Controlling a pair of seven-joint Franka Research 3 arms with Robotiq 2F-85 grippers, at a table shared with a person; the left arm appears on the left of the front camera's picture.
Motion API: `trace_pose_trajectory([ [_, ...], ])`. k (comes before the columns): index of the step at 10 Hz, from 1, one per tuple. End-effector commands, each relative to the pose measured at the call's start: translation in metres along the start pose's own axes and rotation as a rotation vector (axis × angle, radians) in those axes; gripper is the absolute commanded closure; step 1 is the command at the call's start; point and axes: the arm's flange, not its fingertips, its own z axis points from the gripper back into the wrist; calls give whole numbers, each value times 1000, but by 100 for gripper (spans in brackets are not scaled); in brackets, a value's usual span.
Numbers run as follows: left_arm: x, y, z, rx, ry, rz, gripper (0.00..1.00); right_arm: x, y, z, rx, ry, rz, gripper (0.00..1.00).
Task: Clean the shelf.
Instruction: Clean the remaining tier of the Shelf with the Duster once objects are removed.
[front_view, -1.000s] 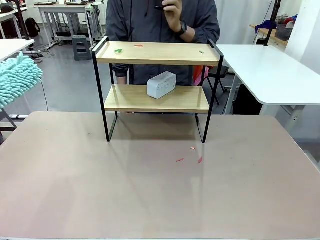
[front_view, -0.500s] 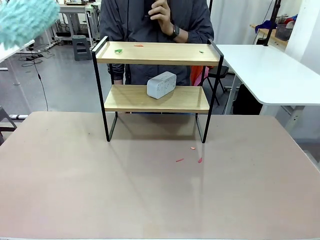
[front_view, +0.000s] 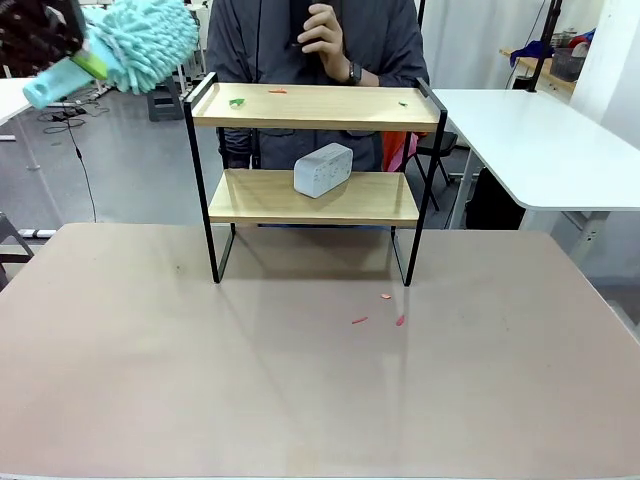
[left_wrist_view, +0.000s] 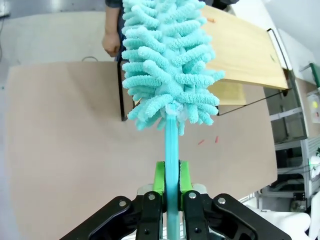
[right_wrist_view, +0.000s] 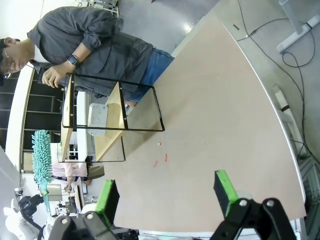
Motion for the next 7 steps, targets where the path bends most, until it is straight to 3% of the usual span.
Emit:
trace_pose_trajectory([
  [1, -13, 15, 29, -17, -28, -44, 88, -1, 1, -1, 24, -11, 20, 0],
  [3, -3, 7, 17, -9, -13, -10, 88, -1, 1, -1, 24, -11, 20, 0],
  [4, -5, 2, 24, 46, -59, 63, 88, -1, 1, -1, 24, -11, 20, 0],
  [5, 1, -13, 22, -4, -56, 58, 88, -1, 1, -1, 24, -11, 20, 0],
  [6, 10, -28, 11, 68, -70, 49, 88, -1, 1, -1, 24, -11, 20, 0],
  [7, 15, -45, -6, 79, -10, 12, 88, -1, 1, -1, 24, -11, 20, 0],
])
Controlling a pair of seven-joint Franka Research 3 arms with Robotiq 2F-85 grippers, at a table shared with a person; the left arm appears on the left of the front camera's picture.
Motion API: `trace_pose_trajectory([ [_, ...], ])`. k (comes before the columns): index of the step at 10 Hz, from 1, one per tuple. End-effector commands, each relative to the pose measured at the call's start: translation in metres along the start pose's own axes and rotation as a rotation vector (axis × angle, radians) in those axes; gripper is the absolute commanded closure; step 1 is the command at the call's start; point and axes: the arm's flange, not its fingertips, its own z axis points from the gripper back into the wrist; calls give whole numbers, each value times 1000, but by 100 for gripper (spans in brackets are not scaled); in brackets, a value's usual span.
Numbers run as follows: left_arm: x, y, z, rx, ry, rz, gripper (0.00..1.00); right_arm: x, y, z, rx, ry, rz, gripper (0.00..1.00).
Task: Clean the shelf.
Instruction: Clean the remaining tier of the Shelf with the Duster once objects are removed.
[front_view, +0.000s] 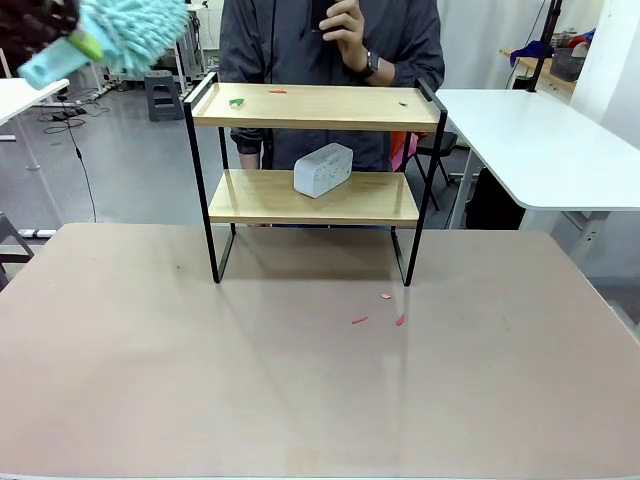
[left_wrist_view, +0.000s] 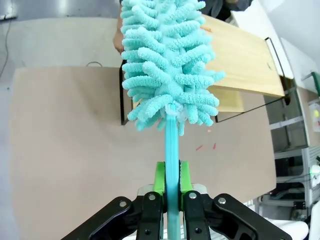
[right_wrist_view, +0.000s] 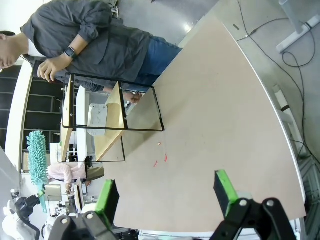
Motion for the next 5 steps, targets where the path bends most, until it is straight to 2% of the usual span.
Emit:
trace_pose_trajectory([
  [1, 12, -35, -30, 62, 61, -63, 88, -1, 1, -1, 24, -11, 20, 0],
  [5, 12, -75, -85, 168, 95, -153, 88, -1, 1, -1, 24, -11, 20, 0],
])
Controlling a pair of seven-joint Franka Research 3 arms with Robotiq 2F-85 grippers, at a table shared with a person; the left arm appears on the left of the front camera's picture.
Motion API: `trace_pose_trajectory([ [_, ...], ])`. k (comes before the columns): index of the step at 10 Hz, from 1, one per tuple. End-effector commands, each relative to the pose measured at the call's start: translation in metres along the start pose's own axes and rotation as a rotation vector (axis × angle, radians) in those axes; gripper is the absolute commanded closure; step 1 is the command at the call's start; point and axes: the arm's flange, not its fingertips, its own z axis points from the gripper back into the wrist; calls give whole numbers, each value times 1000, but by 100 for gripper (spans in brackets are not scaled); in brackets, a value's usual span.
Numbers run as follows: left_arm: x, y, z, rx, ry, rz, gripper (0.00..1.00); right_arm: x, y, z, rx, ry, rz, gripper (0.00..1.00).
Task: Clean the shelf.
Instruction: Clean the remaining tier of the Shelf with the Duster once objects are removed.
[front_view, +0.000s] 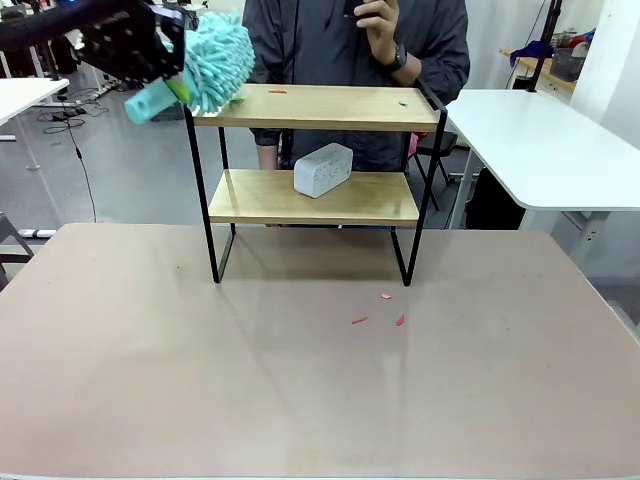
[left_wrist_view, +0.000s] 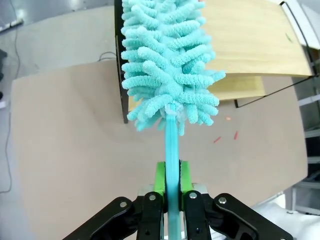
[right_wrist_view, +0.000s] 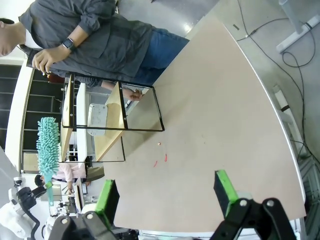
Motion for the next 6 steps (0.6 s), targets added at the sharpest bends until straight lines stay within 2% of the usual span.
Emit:
trace_pose_trajectory([
  [1, 9, -17, -11, 44, 24, -29, 88, -1, 1, -1, 25, -11, 20, 0],
  [4, 18, -41, -39, 68, 69, -66, 88, -1, 1, -1, 25, -11, 20, 0],
  [6, 29, -52, -48, 38, 105, -73, 88, -1, 1, -1, 25, -11, 20, 0],
])
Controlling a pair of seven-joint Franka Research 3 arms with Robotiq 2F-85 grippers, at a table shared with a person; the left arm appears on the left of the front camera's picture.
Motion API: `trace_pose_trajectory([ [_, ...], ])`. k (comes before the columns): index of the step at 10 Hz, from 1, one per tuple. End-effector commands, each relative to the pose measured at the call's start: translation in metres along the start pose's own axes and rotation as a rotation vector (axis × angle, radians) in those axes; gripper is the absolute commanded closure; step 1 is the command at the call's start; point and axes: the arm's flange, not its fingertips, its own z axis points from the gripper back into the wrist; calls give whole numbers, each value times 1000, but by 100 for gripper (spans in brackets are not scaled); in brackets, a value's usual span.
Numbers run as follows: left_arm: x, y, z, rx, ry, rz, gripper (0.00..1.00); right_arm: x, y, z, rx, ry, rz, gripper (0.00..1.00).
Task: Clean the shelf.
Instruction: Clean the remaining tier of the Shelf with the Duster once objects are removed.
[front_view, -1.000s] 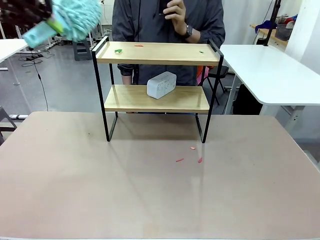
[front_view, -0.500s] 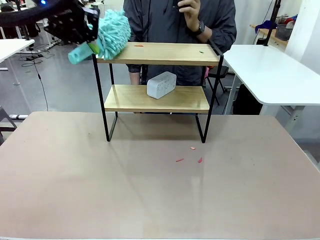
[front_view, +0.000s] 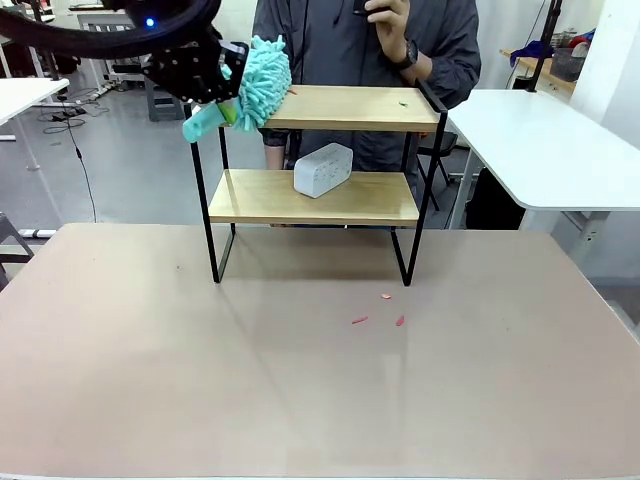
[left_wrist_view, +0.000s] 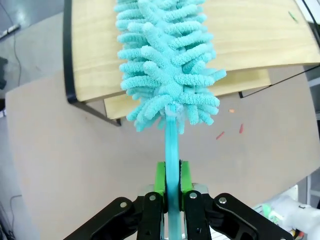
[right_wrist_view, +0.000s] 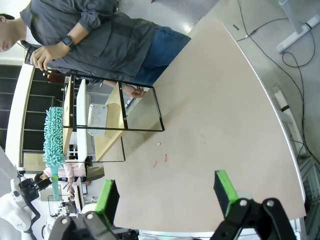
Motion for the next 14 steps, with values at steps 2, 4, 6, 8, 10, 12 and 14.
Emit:
trace_pose_trajectory([
  [2, 20, -24, 4, -56, 44, -21, 88, -1, 1, -1, 25, -10, 20, 0],
  [4, 28, -47, -2, -117, 100, -134, 88, -1, 1, -1, 25, -10, 20, 0],
  [6, 33, -65, -7, -186, 159, -230, 88, -1, 1, -1, 25, -10, 20, 0],
  [8, 35, -75, -4, -255, 206, -327, 88, -1, 1, -1, 25, -10, 20, 0],
  [10, 38, -69, 4, -310, 250, -371, 88, -1, 1, -1, 25, -10, 20, 0],
  [12, 29, -47, 30, -366, 258, -461, 88, -1, 1, -1, 25, -10, 20, 0],
  [14, -1, -8, 67, -463, 346, -622, 88, -1, 1, -1, 25, -10, 20, 0],
])
